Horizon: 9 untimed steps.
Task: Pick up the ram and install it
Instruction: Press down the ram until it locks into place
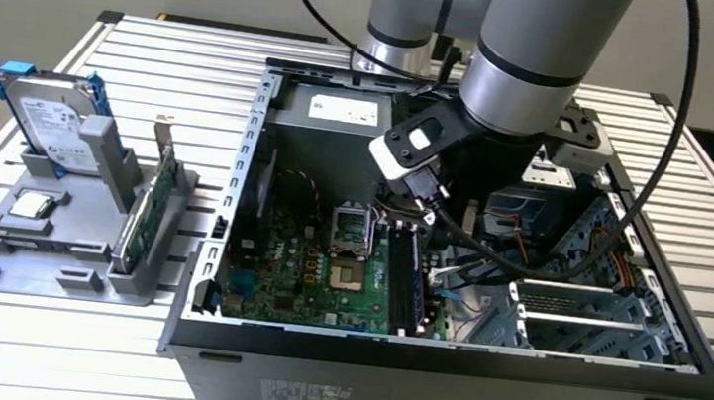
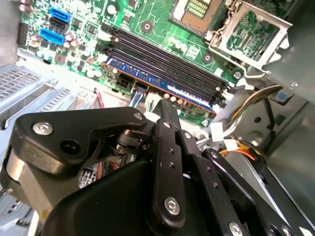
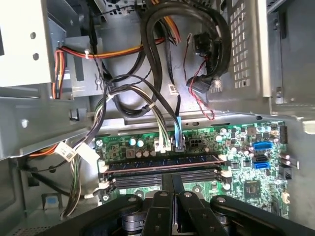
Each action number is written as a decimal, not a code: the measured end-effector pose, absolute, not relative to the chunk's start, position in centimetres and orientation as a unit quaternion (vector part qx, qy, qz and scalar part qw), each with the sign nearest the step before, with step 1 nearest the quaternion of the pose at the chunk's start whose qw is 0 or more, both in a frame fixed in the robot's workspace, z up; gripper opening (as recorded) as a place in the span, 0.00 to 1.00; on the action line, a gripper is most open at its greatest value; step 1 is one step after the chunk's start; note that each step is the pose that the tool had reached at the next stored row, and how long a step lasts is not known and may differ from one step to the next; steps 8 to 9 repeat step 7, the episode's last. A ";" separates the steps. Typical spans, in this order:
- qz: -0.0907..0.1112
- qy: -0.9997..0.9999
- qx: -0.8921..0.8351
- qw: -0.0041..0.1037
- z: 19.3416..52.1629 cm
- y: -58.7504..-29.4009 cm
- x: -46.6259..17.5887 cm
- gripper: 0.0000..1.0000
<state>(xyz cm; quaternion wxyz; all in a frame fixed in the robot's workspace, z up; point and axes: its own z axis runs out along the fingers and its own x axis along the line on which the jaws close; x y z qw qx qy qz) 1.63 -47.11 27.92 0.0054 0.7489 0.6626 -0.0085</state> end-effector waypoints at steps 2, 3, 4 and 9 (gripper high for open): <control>-0.009 0.663 0.749 0.005 27.9 -47.1 1.6 0.00; -0.009 0.663 0.749 0.005 27.9 -47.1 1.6 0.00; -0.009 0.663 0.749 0.005 27.9 -47.1 1.6 0.00; -0.010 0.663 0.749 0.004 27.9 -47.1 1.6 0.00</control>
